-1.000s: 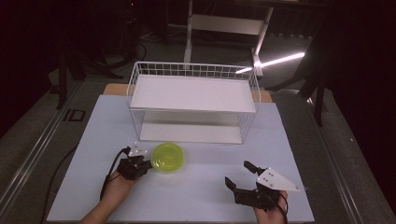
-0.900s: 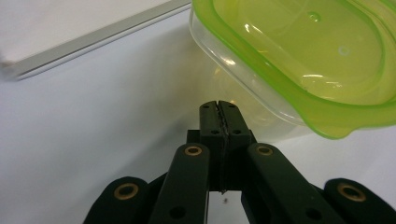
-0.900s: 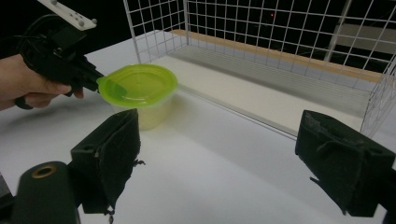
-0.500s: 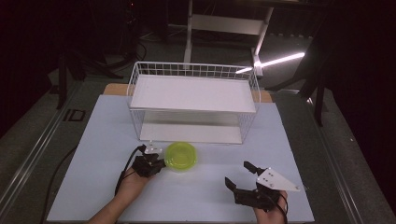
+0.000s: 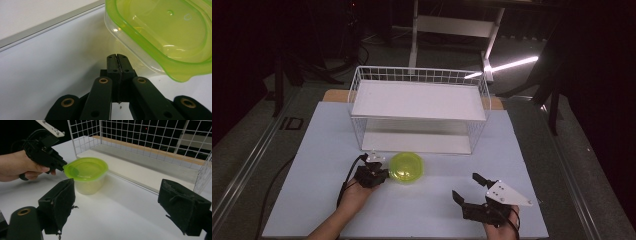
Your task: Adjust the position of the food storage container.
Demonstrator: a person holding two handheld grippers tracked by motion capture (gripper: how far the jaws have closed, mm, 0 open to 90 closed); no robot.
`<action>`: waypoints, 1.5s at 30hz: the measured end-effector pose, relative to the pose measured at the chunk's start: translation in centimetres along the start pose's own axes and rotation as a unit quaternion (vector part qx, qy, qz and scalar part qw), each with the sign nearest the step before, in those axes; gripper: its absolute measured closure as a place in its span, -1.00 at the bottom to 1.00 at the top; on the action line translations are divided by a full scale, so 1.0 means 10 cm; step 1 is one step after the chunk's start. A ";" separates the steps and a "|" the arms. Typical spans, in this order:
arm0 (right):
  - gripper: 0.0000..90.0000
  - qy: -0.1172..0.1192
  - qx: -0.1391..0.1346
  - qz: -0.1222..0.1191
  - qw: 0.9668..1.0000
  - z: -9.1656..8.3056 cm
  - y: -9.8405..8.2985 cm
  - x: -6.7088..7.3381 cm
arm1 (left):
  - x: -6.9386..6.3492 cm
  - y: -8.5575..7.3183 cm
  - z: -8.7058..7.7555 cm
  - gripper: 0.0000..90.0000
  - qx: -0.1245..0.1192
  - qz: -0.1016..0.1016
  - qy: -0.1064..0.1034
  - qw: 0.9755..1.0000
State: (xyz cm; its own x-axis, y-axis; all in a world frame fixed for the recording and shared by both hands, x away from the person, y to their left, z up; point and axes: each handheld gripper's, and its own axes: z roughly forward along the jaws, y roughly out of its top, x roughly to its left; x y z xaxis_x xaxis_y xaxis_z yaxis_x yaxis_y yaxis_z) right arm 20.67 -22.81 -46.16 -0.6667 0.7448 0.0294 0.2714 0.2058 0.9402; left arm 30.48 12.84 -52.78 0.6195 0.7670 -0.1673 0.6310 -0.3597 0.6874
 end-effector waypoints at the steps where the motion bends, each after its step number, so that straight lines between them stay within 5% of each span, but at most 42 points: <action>1: -0.68 0.001 0.000 0.001 1.000 0.00 0.00 -0.01 | -0.02 0.01 0.01 1.00 0.001 -0.001 -0.001 1.000; 17: -0.68 -0.001 -0.002 0.010 1.000 -0.05 -0.02 -0.05 | -0.27 0.25 0.32 1.00 0.011 0.019 -0.024 0.999; 31: -0.68 0.001 0.003 0.013 1.000 -0.04 -0.04 -0.06 | -0.35 0.28 0.43 1.00 0.012 0.024 -0.037 0.999; 45: -0.68 0.004 0.015 0.006 1.000 0.01 -0.04 -0.02 | -0.22 0.05 -0.13 0.87 -0.038 0.021 -0.071 0.997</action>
State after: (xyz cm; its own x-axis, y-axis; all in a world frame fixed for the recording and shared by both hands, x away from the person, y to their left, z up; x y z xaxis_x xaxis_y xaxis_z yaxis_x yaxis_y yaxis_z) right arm 20.75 -22.93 -46.54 -0.6686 0.7424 0.0433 0.3004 0.2164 0.9290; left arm 28.83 11.64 -51.19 0.7082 0.6668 -0.2319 0.5692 -0.3451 0.7463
